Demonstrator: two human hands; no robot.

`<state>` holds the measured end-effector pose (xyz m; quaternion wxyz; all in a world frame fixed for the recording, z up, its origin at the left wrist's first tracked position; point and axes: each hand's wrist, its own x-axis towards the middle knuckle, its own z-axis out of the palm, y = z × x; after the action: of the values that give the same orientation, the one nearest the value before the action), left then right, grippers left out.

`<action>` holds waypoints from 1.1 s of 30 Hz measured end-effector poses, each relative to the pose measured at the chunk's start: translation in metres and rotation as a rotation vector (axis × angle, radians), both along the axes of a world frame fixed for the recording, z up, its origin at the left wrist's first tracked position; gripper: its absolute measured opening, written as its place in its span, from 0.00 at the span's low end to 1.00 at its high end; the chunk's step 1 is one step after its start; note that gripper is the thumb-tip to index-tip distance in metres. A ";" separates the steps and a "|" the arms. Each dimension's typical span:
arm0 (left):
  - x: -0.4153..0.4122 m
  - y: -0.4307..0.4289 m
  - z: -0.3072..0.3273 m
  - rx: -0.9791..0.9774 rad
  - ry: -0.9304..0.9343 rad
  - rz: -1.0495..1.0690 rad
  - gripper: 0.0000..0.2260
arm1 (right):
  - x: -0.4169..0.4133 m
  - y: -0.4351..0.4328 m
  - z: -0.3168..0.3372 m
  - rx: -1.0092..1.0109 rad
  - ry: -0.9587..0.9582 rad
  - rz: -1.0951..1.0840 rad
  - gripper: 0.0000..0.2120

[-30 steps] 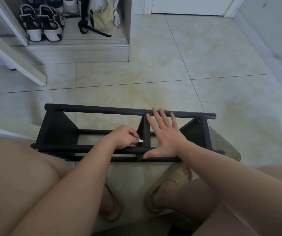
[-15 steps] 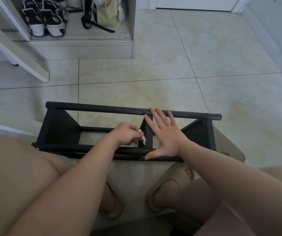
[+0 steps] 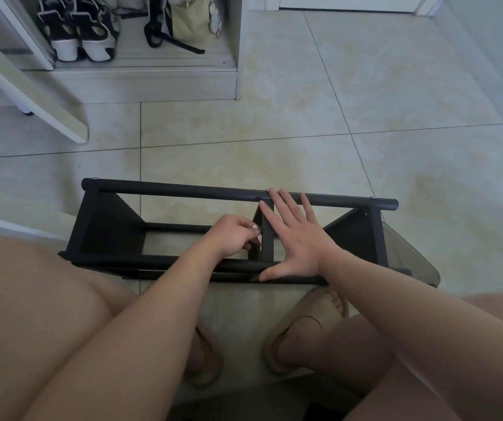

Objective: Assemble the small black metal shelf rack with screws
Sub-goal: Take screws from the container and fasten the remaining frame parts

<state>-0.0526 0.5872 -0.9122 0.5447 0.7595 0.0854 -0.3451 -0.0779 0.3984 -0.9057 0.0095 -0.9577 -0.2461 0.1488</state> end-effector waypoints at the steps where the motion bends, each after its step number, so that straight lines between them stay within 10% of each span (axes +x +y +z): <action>1: 0.000 0.000 0.000 0.014 -0.002 -0.015 0.07 | 0.000 0.000 0.000 0.002 0.000 0.000 0.67; 33: 0.006 0.002 -0.004 0.059 0.165 -0.089 0.06 | -0.001 -0.001 -0.003 0.010 -0.012 0.007 0.65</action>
<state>-0.0466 0.5897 -0.9159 0.4975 0.7473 0.1063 -0.4275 -0.0785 0.3971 -0.9084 0.0122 -0.9577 -0.2501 0.1422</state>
